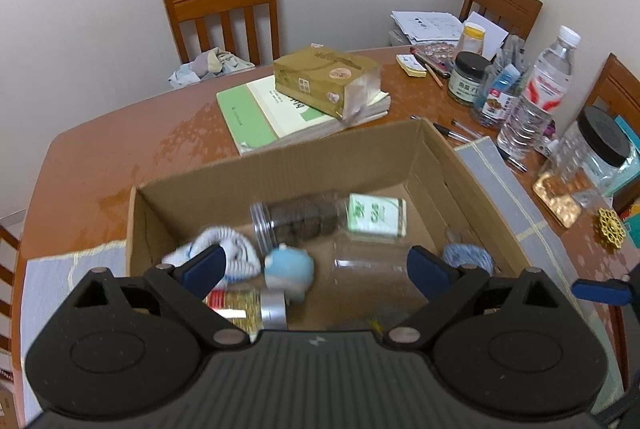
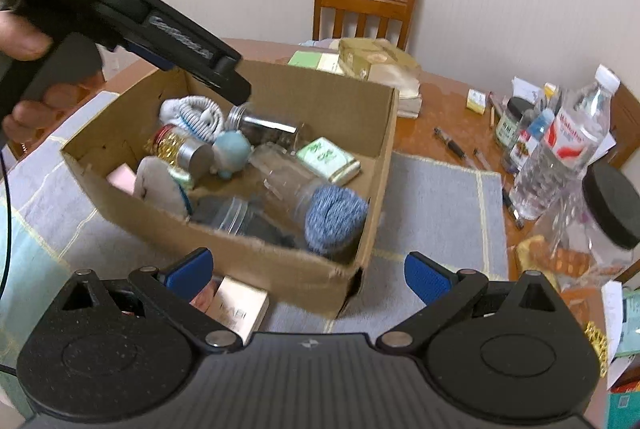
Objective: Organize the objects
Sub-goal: 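Move both tools back toward the pink sock and KASI box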
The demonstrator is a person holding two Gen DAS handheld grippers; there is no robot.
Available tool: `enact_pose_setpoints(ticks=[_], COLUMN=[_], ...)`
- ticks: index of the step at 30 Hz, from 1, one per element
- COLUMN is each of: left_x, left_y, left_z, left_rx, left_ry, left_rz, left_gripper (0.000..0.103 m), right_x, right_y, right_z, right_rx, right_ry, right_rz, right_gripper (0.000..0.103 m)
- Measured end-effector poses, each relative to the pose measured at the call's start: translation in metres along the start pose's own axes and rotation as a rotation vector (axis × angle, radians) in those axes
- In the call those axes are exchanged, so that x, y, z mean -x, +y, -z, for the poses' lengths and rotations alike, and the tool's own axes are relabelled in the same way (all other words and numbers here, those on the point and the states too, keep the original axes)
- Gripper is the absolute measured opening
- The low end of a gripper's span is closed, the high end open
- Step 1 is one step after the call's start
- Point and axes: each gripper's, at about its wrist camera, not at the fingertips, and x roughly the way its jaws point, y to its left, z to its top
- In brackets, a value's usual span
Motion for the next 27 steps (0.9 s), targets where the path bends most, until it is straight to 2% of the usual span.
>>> enact_pose_setpoints(ticks=[7, 14, 22, 27], left_x=[0.031, 0.045, 0.034, 0.021], left_y=[-0.013, -0.028, -0.045, -0.053], left_z=[0.038, 0.080, 0.116, 0.128], left_rx=[0.017, 0.059, 0.071, 0.077], left_ry=[0.010, 0.009, 0.059, 0.040], left_rz=[-0.001, -0.008, 0.014, 0.021], left_gripper=[0.097, 0.097, 0.097, 0.097], right_x=[0.007, 0.009, 0.004, 0.003], right_y=[0.006, 0.003, -0.004, -0.007], right_z=[0.023, 0.043, 0.066, 0.076], right_rx=[0.043, 0.055, 0.023, 0.022], right_ry=[0.033, 0.061, 0.109, 0.129], right_rz=[-0.013, -0.024, -0.031, -0.017], right_gripper=[0.103, 0.103, 0.103, 0.103])
